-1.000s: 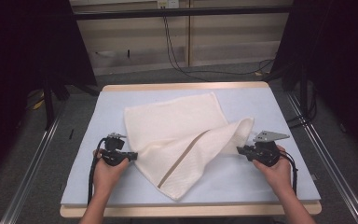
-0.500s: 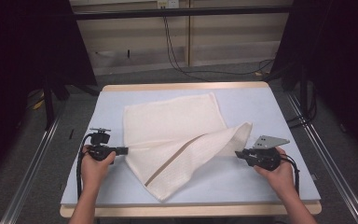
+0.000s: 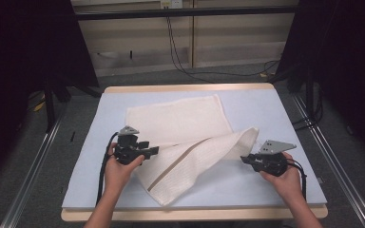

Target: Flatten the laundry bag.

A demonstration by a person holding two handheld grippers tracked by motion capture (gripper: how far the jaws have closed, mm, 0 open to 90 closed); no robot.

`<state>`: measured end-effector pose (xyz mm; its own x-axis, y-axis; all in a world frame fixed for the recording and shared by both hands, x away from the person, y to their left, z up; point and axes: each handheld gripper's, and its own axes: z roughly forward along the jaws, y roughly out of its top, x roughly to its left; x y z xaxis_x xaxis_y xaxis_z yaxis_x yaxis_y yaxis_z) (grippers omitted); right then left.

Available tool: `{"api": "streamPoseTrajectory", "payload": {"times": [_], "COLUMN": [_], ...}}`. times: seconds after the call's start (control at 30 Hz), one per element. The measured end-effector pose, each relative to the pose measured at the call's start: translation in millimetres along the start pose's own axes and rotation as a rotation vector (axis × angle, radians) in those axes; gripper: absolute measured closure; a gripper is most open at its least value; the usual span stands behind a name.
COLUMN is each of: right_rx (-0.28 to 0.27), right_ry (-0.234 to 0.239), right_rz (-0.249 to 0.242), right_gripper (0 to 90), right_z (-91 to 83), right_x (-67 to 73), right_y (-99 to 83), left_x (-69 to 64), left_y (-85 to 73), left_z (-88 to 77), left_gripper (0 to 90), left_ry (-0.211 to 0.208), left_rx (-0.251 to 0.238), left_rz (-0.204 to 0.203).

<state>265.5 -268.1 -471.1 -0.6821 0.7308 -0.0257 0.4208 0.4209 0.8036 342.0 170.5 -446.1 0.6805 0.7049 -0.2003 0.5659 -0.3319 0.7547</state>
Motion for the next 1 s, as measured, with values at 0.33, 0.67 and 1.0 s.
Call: {"api": "streamPoseTrajectory", "payload": {"times": [0.33, 0.67, 1.0], "right_rx": [0.024, -0.001, -0.003], "right_ry": [-0.032, -0.111, -0.058], "right_rz": [0.067, 0.182, 0.164], "right_gripper": [66.4, 60.8, 49.5], "right_z": [-11.5, -24.0, -3.6], "right_x": [-10.8, -30.9, -21.1], "right_y": [-7.3, -15.5, -1.5], "left_x": [-8.8, -6.1, 17.6], "left_y": [-13.3, -12.4, -22.8], "left_z": [10.2, 0.0, -16.2], "left_gripper": [73.1, 50.3, 29.7], "left_ry": [-0.127, 0.008, 0.103], "left_rx": [0.195, 0.180, 0.133], "left_rz": [0.003, 0.022, -0.082]}}
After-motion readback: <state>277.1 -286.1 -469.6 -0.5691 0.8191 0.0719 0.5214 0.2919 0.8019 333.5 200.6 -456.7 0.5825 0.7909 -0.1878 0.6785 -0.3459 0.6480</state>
